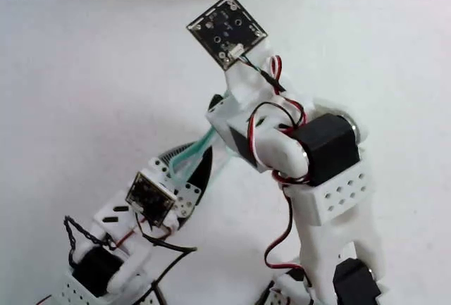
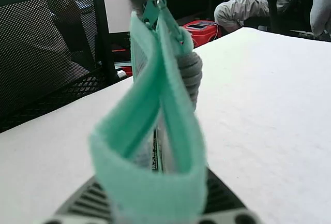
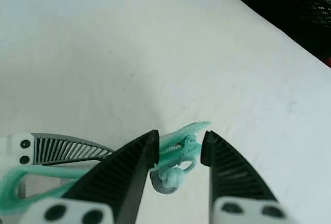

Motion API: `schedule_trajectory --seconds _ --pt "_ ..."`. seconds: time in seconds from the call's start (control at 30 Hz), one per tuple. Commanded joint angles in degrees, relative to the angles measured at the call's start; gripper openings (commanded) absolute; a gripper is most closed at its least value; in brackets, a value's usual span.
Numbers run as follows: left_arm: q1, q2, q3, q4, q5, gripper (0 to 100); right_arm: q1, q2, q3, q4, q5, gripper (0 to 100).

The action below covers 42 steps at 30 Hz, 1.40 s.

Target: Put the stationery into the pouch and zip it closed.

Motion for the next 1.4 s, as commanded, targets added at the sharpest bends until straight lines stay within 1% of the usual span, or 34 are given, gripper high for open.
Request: schedule_trajectory --seconds 0.0,0.13,0.3,0.37,0.47,0.57,0.63,0.73,0.8,0.93,1.1,1.23,1.33,1.37 --pt "-0.66 0.22 0.18 -0.70 -1.05 2 0.22 -1.54 2.20 0.22 0.53 11.8" --pt "-0.66 0.22 0.18 -0.70 -1.05 2 0.31 -1.63 3.96 0.13 0.62 11.2" --pt "-0.66 0.22 0.18 -0.70 -1.05 2 0.31 -1.98 3.96 0.04 0.62 2.1" --pt "-0.66 0.22 0.26 -0.70 -1.05 2 0.40 -2.07 3.96 0.13 0.70 1.8" --pt "-0.66 0.22 0.26 -0.70 -1.05 2 1.89 -2.15 3.87 0.13 2.99 2.3" --pt "-0.66 0.22 0.26 -0.70 -1.05 2 3.65 -2.15 3.87 0.22 3.43 2.6" --pt "-0.66 0.22 0.26 -0.70 -1.05 2 3.91 -2.15 3.87 0.22 3.43 4.5" --pt "-0.66 0.22 0.26 -0.70 -1.05 2 3.91 -3.12 3.87 0.22 3.16 13.0" --pt "-0.66 0.22 0.26 -0.70 -1.05 2 3.56 -5.49 3.87 0.22 3.16 16.3" --pt "-0.66 0.22 0.26 -0.70 -1.05 2 3.56 -9.36 4.57 0.22 3.16 16.3" --pt "-0.66 0.22 0.26 -0.70 -1.05 2 3.47 -9.54 8.35 0.22 3.16 16.6" --pt "-0.75 0.22 0.26 -0.70 -1.05 2 3.47 -9.89 8.44 0.22 2.90 17.0" --pt "-0.75 0.22 0.26 -0.70 -1.05 2 3.47 -9.27 8.44 -0.04 -0.97 22.9" --pt "-0.75 0.22 0.26 -0.70 -1.05 2 3.38 -9.27 8.44 -0.40 -1.23 23.5"
